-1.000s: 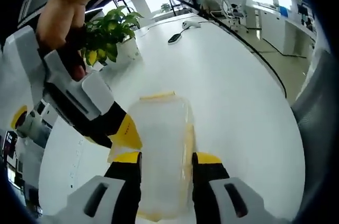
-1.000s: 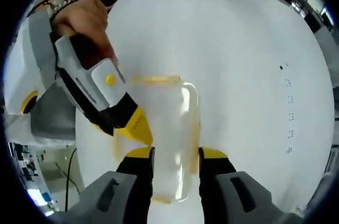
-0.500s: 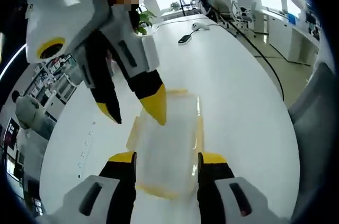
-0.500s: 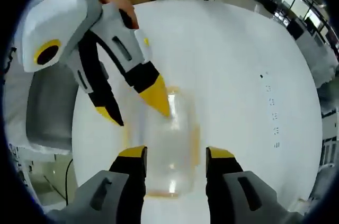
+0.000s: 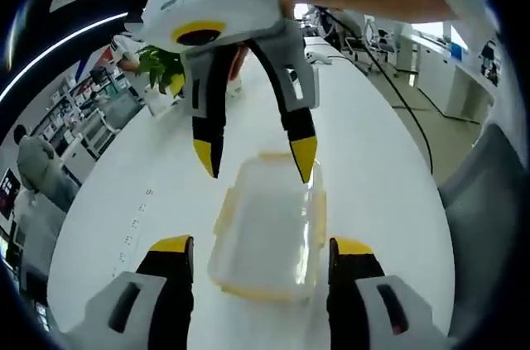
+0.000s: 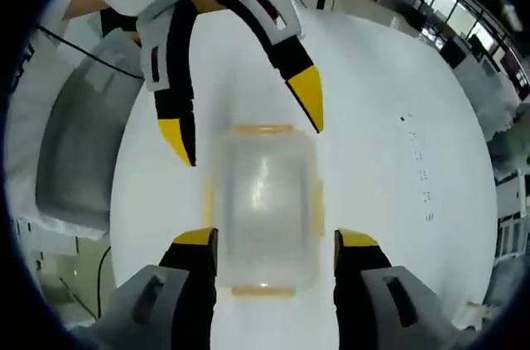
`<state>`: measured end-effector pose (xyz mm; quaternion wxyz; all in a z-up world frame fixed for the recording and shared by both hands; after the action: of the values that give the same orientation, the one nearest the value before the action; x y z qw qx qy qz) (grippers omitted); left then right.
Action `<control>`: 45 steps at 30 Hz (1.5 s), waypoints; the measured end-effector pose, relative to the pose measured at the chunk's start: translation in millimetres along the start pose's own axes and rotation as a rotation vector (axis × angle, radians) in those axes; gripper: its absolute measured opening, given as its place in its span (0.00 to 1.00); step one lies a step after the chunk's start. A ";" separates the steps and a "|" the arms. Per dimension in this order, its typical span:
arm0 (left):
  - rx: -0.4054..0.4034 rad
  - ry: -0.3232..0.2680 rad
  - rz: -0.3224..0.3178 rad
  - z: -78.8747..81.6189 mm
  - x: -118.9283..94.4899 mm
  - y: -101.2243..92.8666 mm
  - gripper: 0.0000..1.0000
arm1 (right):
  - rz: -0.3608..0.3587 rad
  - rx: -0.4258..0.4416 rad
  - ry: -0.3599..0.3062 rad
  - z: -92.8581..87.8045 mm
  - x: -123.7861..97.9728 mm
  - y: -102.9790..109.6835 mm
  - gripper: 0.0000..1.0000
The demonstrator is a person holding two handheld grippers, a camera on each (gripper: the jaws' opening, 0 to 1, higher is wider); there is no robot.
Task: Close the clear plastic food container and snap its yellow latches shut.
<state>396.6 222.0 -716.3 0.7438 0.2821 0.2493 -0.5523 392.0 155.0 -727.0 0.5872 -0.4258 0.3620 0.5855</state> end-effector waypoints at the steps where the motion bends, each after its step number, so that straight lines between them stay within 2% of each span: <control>1: 0.002 0.008 -0.001 -1.0 1.6 1.0 0.63 | -0.008 0.001 -0.001 -2.7 -0.2 -0.2 0.56; 5: -0.020 0.016 -0.025 -6.3 9.8 0.2 0.69 | -0.012 0.011 -0.005 -13.6 3.7 4.6 0.63; 7: 0.014 0.058 -0.015 -13.9 13.3 1.8 0.69 | -0.011 0.011 0.003 -19.3 5.6 6.9 0.64; 9: 0.021 0.067 -0.028 -17.2 17.7 -0.6 0.71 | -0.011 0.017 0.006 -25.5 7.7 8.0 0.66; 11: 0.016 0.073 -0.029 -18.1 20.2 -0.1 0.72 | -0.009 0.029 0.009 -31.2 10.3 9.3 0.73; 13: 0.009 0.075 -0.027 -19.1 24.2 1.1 0.78 | -0.007 0.036 0.002 -36.1 13.0 10.5 0.79; 15: 0.024 0.082 -0.023 -21.9 27.6 2.2 0.83 | 0.004 0.060 0.004 -42.2 16.2 11.6 0.76; 19: 0.028 0.126 -0.050 -33.1 34.0 0.3 0.82 | 0.010 0.087 0.003 -52.9 23.2 11.5 0.78; 24: 0.006 0.149 -0.045 -39.8 38.2 1.9 0.80 | 0.002 0.118 0.001 -65.4 32.4 6.2 0.80; 28: 0.021 0.152 -0.057 -39.7 41.6 -1.2 0.80 | -0.004 0.118 -0.020 -64.7 35.9 5.5 0.83; 33: -0.002 0.164 -0.063 -41.9 44.0 -1.8 0.77 | 0.003 0.099 -0.022 -63.7 38.0 6.9 0.78; 37: 0.010 0.167 -0.070 -42.7 43.3 -3.1 0.72 | 0.015 0.099 -0.025 -63.2 39.3 8.3 0.74; 45: 0.002 0.173 -0.067 -44.8 41.7 -4.2 0.72 | 0.016 0.089 -0.017 -61.1 40.4 10.0 0.74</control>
<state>401.0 223.8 -777.4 0.7002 0.3210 0.3214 -0.5508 388.7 113.4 -788.0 0.6040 -0.3915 0.3861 0.5770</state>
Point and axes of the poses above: the point that each gripper's makers call its tool centre point, and the gripper's own axes: x roughly forward along the fingers, y roughly to its left, z roughly out of its top, the point moved 2 cm from there along -x, roughly backward along the fingers, and after that the axes turned 8 degrees about -x, right-handed, at the moved point
